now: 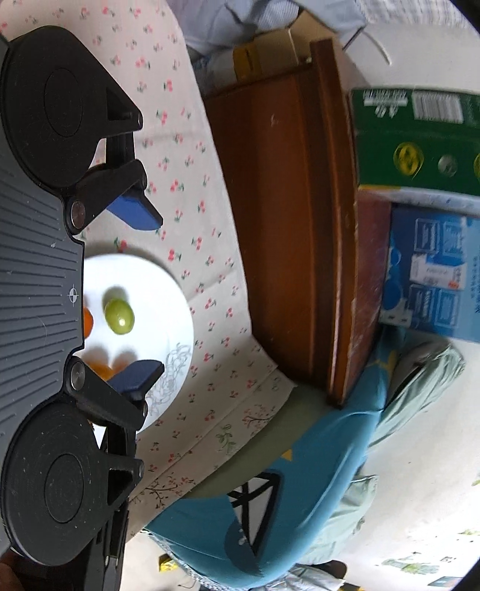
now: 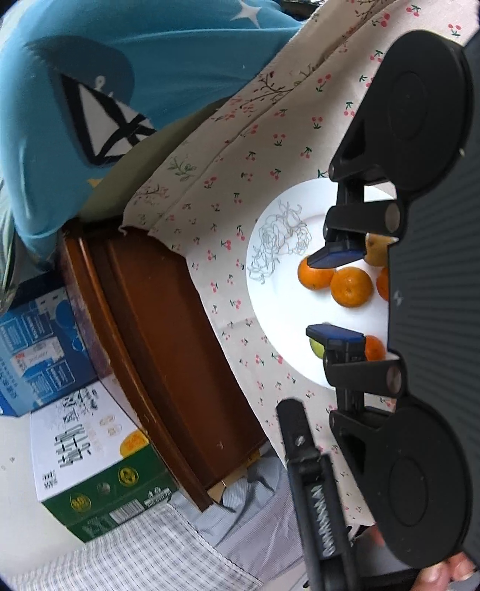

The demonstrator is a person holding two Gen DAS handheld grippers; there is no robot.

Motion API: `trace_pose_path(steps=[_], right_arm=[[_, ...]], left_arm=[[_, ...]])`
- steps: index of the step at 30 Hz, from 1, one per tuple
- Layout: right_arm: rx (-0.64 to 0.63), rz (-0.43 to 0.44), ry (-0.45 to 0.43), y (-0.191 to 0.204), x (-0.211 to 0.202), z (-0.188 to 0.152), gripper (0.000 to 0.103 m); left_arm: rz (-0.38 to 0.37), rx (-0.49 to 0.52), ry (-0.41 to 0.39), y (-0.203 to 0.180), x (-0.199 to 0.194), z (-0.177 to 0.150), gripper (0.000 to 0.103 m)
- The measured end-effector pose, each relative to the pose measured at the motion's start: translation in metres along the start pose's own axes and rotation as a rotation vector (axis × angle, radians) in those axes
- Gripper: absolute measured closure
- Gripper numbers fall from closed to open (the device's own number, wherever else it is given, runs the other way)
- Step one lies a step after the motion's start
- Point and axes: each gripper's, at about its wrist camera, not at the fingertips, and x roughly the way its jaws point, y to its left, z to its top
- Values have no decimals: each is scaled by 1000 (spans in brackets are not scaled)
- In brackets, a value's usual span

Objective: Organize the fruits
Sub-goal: 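Open both grippers to release the lime and orange onto the plate, then withdraw both tools from the plate toward the fruit cluster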

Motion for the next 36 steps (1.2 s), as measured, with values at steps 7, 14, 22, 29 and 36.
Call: trace_pose_path(steps=[7, 14, 22, 29, 36], right_arm=[[-28, 17, -7, 12, -16, -7, 67], [-40, 23, -6, 16, -28, -17, 67], [-30, 39, 6, 17, -39, -32, 67], [-20, 46, 18, 17, -47, -46, 67], [-11, 52, 33, 18, -53, -59, 67]], left_arm=[[17, -31, 3, 13, -27, -8, 21], [37, -54, -3, 23, -49, -20, 17], [35, -88, -4, 36, -66, -29, 16], [34, -71, 17, 40, -74, -44, 16], [53, -62, 36, 45, -78, -62, 16]])
